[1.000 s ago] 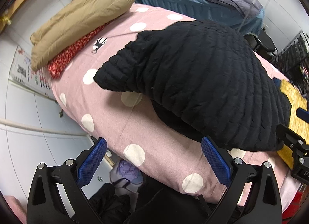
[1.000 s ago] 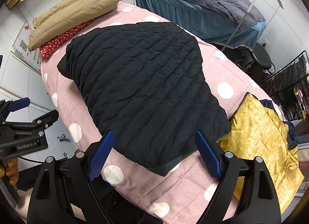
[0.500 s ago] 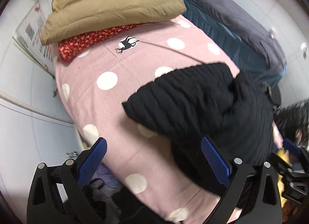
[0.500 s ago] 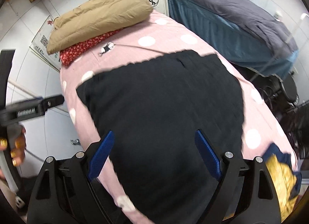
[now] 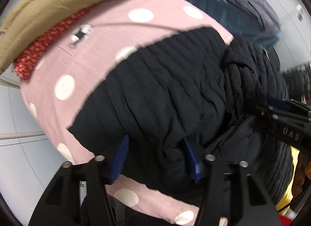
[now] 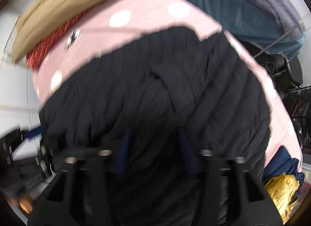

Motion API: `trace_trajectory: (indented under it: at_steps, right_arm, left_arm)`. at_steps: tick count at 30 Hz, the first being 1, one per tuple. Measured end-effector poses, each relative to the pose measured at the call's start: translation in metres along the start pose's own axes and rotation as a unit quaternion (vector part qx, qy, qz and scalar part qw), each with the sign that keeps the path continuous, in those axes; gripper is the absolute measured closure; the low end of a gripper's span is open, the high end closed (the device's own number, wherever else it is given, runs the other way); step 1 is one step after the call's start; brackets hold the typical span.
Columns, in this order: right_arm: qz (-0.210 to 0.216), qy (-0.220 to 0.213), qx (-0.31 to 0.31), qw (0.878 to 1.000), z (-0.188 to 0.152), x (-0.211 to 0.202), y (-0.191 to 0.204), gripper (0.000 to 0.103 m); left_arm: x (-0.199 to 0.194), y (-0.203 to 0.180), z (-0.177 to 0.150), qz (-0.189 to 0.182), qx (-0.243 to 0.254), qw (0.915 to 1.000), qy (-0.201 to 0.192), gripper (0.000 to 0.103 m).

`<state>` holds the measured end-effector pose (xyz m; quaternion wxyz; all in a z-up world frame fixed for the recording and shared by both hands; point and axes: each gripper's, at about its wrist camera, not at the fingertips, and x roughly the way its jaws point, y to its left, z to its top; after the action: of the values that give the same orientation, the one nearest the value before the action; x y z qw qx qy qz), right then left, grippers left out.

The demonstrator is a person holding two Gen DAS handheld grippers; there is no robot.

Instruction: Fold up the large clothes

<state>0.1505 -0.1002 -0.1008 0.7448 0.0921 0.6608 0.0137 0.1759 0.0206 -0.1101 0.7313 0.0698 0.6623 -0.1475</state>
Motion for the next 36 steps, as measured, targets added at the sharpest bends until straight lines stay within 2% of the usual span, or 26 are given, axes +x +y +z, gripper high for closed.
trace_trajectory:
  at_steps: [1, 3, 6, 8, 11, 14, 15, 17, 18, 19, 20, 21, 24, 25, 26, 28, 30, 31, 33, 36]
  right_arm:
    - [0.012, 0.012, 0.000, 1.000, -0.020, 0.004, -0.007, 0.078]
    - [0.035, 0.030, 0.001, 0.999, -0.061, 0.010, -0.010, 0.084]
    - [0.055, 0.062, 0.003, 0.997, -0.127, 0.018, -0.013, 0.088]
    - [0.068, 0.081, 0.019, 0.994, -0.176, 0.027, -0.015, 0.089]
    - [0.084, 0.117, 0.038, 0.989, -0.242, 0.046, -0.014, 0.089]
    - [0.110, 0.131, 0.046, 0.984, -0.277, 0.062, -0.012, 0.088]
    - [0.116, 0.129, 0.047, 0.984, -0.279, 0.062, -0.011, 0.087]
    - [0.102, 0.101, 0.012, 0.990, -0.277, 0.046, -0.003, 0.084]
    - [0.083, 0.074, -0.021, 0.994, -0.273, 0.031, 0.003, 0.082]
    - [0.058, 0.037, -0.069, 0.995, -0.269, 0.010, 0.014, 0.070]
    - [0.047, 0.017, -0.093, 0.994, -0.266, -0.002, 0.019, 0.058]
    - [0.038, -0.017, -0.122, 0.992, -0.262, -0.023, 0.025, 0.037]
    - [0.031, -0.121, -0.159, 0.979, -0.251, -0.075, 0.025, 0.029]
    - [0.026, -0.136, -0.159, 0.978, -0.244, -0.083, 0.023, 0.027]
    - [0.013, -0.163, -0.149, 0.975, -0.233, -0.095, 0.013, 0.027]
    - [0.001, -0.189, -0.120, 0.975, -0.214, -0.108, -0.007, 0.026]
    - [-0.009, -0.211, -0.056, 0.976, -0.192, -0.110, -0.041, 0.026]
    - [-0.010, -0.217, -0.007, 0.976, -0.181, -0.110, -0.068, 0.026]
    - [0.015, -0.223, 0.077, 0.972, -0.168, -0.109, -0.118, 0.026]
    - [0.058, -0.217, 0.186, 0.956, -0.147, -0.089, -0.181, 0.026]
  left_arm:
    - [0.003, -0.004, -0.012, -0.006, 0.014, 0.9999, 0.005, 0.058]
    - [0.011, -0.018, -0.044, -0.004, 0.060, 0.9980, 0.021, 0.066]
    - [0.019, -0.033, -0.089, 0.003, 0.106, 0.9934, 0.043, 0.070]
    - [0.028, -0.038, -0.120, -0.004, 0.118, 0.9905, 0.071, 0.070]
    - [0.051, -0.034, -0.153, -0.025, 0.107, 0.9855, 0.129, 0.071]
    - [0.087, -0.025, -0.177, -0.020, 0.099, 0.9742, 0.202, 0.070]
    - [0.093, -0.018, -0.177, -0.023, 0.087, 0.9727, 0.214, 0.067]
    - [0.089, -0.008, -0.170, -0.030, 0.075, 0.9758, 0.203, 0.063]
    - [0.083, -0.006, -0.165, -0.027, 0.080, 0.9783, 0.189, 0.060]
    - [0.075, -0.006, -0.162, -0.018, 0.093, 0.9807, 0.171, 0.058]
    - [0.068, -0.006, -0.159, -0.004, 0.106, 0.9823, 0.154, 0.048]
    - [0.061, -0.004, -0.155, 0.006, 0.115, 0.9835, 0.140, 0.036]
    - [0.047, 0.010, -0.147, 0.004, 0.107, 0.9871, 0.119, 0.029]
    - [0.043, 0.014, -0.146, 0.001, 0.100, 0.9884, 0.114, 0.028]
    - [0.038, 0.021, -0.146, 0.000, 0.090, 0.9904, 0.105, 0.028]
    - [0.030, 0.031, -0.146, -0.001, 0.071, 0.9937, 0.086, 0.027]
    - [0.018, 0.042, -0.148, -0.004, 0.049, 0.9966, 0.066, 0.027]
    - [0.013, 0.051, -0.139, -0.006, 0.034, 0.9979, 0.055, 0.027]
    - [0.009, 0.070, -0.128, -0.011, 0.002, 0.9995, 0.031, 0.027]
    - [0.004, 0.103, -0.114, -0.020, -0.041, 0.9989, -0.013, 0.027]
